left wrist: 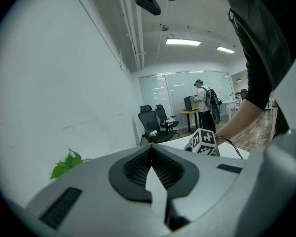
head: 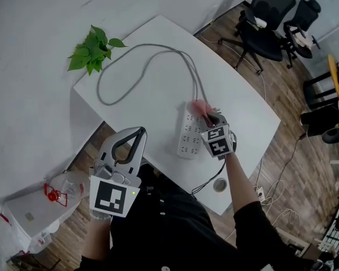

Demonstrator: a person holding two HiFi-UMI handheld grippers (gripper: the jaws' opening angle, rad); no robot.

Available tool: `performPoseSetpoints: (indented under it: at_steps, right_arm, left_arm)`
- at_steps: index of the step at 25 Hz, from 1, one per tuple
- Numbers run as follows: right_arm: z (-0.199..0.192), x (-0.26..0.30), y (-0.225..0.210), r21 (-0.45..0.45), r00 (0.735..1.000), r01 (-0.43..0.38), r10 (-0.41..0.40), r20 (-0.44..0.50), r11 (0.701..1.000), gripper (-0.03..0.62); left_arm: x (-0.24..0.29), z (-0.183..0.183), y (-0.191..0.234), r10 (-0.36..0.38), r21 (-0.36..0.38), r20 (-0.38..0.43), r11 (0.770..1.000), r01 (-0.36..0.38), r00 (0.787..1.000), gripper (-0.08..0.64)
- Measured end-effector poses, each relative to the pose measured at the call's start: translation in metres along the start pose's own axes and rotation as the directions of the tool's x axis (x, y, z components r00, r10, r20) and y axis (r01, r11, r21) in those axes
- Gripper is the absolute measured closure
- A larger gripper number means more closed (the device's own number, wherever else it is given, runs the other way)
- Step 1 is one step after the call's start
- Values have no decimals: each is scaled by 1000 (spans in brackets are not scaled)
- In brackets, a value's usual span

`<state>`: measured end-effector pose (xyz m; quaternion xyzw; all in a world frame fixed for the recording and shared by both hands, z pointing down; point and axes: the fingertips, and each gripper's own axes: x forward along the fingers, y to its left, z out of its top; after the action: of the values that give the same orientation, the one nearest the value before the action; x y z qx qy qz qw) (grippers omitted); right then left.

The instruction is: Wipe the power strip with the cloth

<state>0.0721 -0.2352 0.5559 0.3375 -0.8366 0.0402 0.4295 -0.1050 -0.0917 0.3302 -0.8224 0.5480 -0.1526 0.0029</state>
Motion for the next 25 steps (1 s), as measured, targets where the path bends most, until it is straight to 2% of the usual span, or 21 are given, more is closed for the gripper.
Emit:
performPoseSetpoints:
  at_steps: [12, 19, 25]
  right_arm:
    - [-20, -20, 29, 25, 998, -62, 62, 10, 998, 535]
    - [-28, -36, 52, -43, 992, -126, 127, 17, 991, 535]
    - [-38, -49, 68, -27, 988, -154, 154, 28, 988, 535]
  left_arm:
    - [13, 4, -10, -42, 1, 12, 999, 41, 999, 548]
    - [21, 8, -20, -75, 8, 18, 997, 75, 997, 548]
    - [28, 11, -28, -103, 18, 16, 994, 103, 994, 548]
